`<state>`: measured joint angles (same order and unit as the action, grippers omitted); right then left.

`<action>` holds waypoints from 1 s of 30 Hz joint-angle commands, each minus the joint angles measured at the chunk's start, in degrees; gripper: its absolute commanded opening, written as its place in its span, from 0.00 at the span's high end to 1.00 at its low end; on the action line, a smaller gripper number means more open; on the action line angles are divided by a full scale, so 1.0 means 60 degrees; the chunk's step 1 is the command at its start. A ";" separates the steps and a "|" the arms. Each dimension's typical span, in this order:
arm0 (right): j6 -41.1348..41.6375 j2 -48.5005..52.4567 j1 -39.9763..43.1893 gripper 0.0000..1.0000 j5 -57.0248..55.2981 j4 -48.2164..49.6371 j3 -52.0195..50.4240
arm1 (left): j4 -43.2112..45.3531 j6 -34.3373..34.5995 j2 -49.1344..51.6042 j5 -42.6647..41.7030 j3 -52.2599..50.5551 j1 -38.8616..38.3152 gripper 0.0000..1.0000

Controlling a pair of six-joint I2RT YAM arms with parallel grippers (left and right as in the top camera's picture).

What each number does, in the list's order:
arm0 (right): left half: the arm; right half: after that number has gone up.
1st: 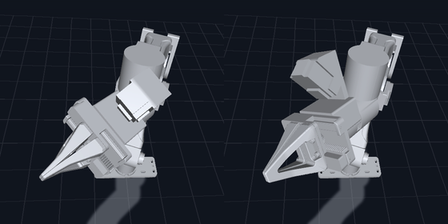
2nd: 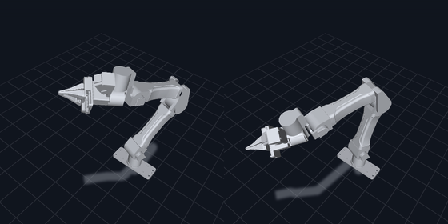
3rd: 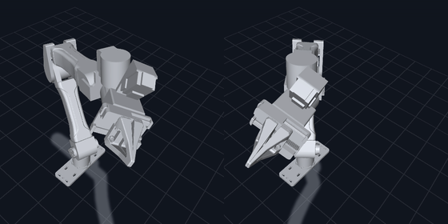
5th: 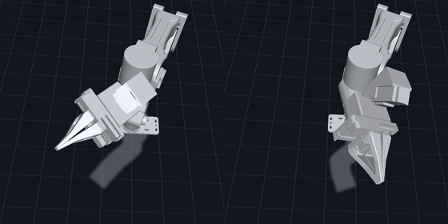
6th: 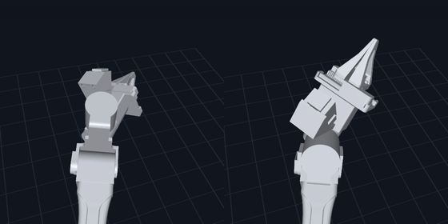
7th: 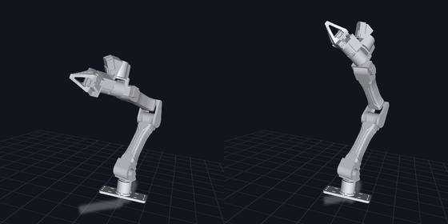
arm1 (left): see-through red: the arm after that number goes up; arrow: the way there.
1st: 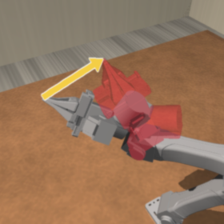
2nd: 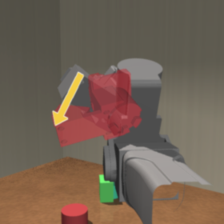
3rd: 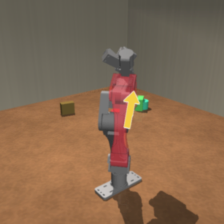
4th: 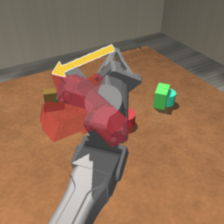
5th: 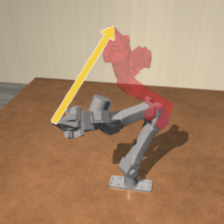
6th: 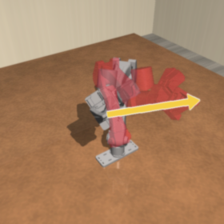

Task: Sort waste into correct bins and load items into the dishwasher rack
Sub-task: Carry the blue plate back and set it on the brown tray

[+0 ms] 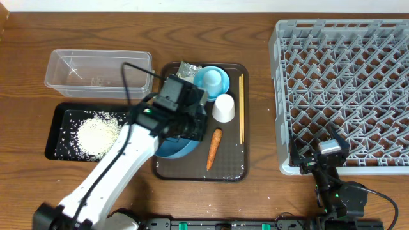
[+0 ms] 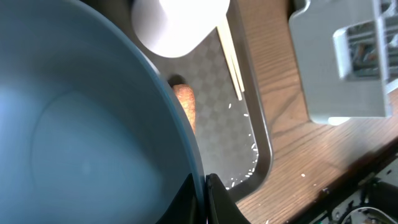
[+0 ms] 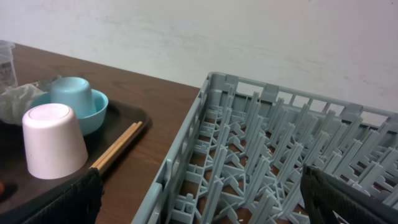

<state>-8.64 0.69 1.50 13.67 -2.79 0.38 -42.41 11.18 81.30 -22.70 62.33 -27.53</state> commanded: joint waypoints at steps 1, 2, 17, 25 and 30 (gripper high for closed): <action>-0.0109 -0.0058 0.0124 0.01 -0.0018 -0.0040 -0.0011 | 0.0175 0.0087 0.0466 0.0229 0.0113 -0.0175 0.94; -0.0109 -0.0058 0.0124 0.01 -0.0018 -0.0040 -0.0011 | 0.0226 0.0091 0.0623 0.0237 0.0113 -0.0178 0.94; -0.0109 -0.0058 0.0124 0.01 -0.0018 -0.0040 -0.0011 | 0.0484 0.0495 0.1920 0.0280 0.0113 -0.0178 0.83; -0.0109 -0.0058 0.0124 0.01 -0.0018 -0.0040 -0.0011 | 0.0484 0.0517 0.1916 0.0280 0.0117 -0.0259 0.68; -0.0109 -0.0058 0.0124 0.01 -0.0018 -0.0040 -0.0011 | 0.0444 0.0561 0.1749 0.0069 0.0208 -0.0331 0.69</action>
<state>-8.64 0.69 1.50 13.67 -2.79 0.40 -39.40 13.98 92.62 -21.76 62.35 -29.06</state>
